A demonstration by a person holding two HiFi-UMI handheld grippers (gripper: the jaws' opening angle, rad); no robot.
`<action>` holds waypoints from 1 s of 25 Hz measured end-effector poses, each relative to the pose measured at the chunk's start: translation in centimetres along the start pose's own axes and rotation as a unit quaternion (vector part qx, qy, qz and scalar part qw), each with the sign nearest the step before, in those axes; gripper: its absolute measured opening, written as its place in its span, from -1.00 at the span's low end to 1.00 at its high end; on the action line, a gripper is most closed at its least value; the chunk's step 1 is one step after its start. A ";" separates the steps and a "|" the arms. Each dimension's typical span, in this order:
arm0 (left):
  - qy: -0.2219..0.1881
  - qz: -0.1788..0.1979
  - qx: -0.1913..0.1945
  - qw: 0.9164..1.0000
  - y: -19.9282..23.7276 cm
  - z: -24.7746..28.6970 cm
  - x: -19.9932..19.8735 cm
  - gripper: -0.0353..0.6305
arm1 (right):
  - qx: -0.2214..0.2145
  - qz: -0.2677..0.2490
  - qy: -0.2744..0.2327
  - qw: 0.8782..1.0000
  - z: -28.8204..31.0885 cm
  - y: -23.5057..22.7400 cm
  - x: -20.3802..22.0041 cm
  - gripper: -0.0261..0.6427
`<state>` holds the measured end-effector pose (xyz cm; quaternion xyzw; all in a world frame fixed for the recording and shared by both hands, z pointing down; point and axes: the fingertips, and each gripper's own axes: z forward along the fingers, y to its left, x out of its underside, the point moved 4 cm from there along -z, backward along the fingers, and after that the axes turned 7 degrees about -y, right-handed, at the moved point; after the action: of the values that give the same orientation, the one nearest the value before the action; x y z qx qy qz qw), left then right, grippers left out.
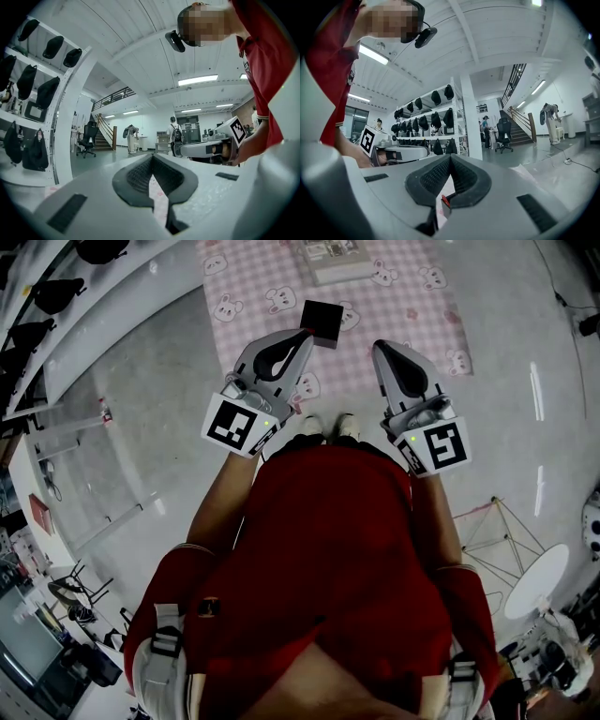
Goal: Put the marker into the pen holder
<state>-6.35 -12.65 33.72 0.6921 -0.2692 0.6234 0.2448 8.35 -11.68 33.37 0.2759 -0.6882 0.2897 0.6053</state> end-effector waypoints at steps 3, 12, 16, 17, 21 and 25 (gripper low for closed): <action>-0.007 0.000 0.007 1.000 -0.5 -0.1 -0.6 -0.88 | -0.003 0.000 -0.002 1.000 0.1 0.5 -0.4 -0.93; -0.016 0.008 0.020 1.000 -1.9 -0.6 -1.2 -0.88 | -0.010 -0.003 -0.007 1.000 -0.3 1.6 -0.5 -0.93; -0.015 0.007 0.022 1.000 -2.1 -0.9 -1.0 -0.88 | -0.015 -0.006 -0.005 1.000 -0.5 2.1 -0.3 -0.93; -0.014 0.007 0.023 1.000 -2.2 -1.0 -0.9 -0.88 | -0.017 -0.007 -0.004 1.000 -0.5 2.3 -0.2 -0.93; -0.012 0.005 0.026 1.000 -2.3 -1.3 -0.7 -0.88 | -0.021 -0.011 -0.002 1.000 -0.5 2.8 -0.1 -0.93; -0.010 0.003 0.030 1.000 -2.4 -1.4 -0.6 -0.88 | -0.026 -0.015 0.001 1.000 -0.4 3.2 -0.1 -0.93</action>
<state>-5.82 -9.90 33.28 0.7046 -0.2553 0.6246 0.2194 6.29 -9.26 33.12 0.2706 -0.6905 0.2627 0.6173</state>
